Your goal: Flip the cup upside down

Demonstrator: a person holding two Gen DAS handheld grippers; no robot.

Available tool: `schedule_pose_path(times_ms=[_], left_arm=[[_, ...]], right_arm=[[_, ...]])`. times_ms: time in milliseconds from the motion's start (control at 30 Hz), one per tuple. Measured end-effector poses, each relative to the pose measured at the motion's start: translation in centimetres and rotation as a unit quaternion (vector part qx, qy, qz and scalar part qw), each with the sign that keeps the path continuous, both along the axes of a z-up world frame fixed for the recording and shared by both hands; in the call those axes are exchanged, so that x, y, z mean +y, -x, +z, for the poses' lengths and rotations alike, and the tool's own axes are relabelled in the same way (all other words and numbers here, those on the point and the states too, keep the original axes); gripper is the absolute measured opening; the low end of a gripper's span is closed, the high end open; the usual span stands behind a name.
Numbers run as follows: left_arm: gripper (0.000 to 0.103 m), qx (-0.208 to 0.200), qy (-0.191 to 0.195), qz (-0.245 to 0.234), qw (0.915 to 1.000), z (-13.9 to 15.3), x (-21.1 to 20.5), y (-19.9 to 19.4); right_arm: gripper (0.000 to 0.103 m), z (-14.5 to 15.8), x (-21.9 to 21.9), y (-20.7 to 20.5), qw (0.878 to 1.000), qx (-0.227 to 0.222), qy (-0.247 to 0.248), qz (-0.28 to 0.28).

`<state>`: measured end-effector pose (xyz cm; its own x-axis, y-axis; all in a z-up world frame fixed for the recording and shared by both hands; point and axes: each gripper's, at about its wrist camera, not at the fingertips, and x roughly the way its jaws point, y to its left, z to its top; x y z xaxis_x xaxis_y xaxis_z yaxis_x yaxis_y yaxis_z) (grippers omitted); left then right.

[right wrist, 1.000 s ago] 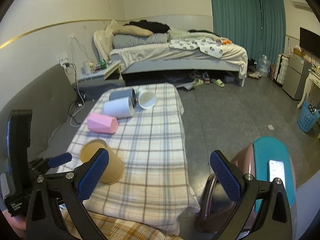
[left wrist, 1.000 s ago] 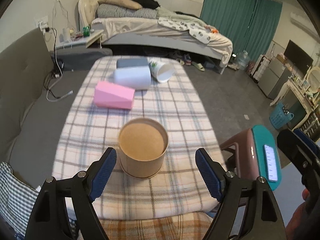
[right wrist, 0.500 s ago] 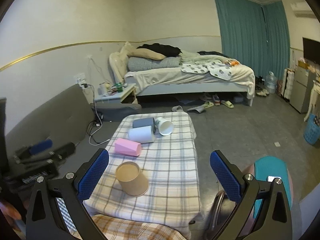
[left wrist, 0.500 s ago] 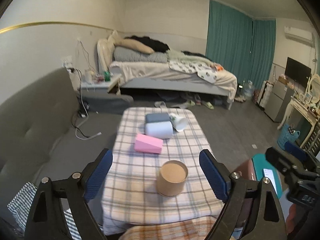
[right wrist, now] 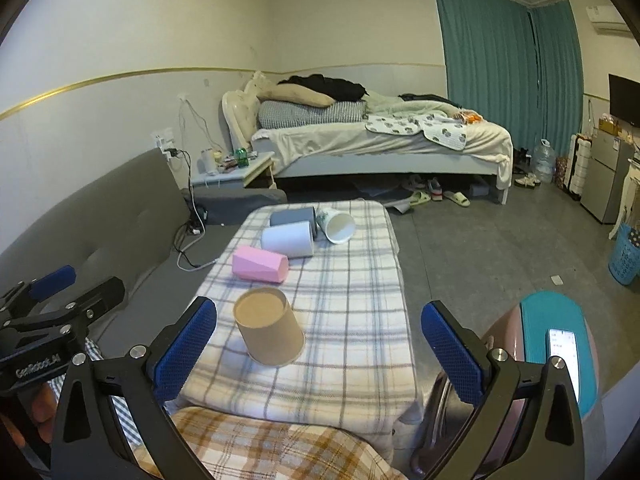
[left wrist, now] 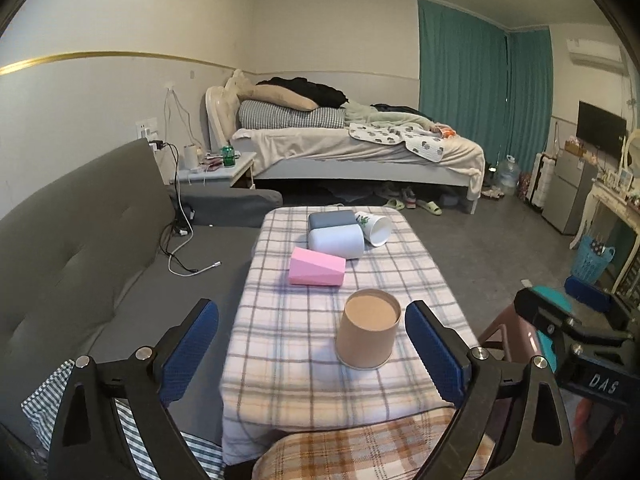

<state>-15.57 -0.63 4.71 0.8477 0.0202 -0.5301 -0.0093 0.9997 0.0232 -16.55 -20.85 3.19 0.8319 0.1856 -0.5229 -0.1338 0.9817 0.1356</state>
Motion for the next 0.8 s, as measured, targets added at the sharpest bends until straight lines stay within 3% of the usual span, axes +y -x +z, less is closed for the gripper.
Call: schedule_pose_path(times_ms=[333,800], left_arm=[[0.1,0.02,0.001,0.019,0.9996,-3.2,0.1,0.1],[0.1,0.026,-0.007,0.022,0.9994,-3.8,0.2,0.1]], right_arm=[[0.103,-3.0,-0.5,-0.2,1.0,0.025,0.009,-0.013],[0.103,-3.6,-0.4,-0.4,0.999,0.034,0.013,-0.012]])
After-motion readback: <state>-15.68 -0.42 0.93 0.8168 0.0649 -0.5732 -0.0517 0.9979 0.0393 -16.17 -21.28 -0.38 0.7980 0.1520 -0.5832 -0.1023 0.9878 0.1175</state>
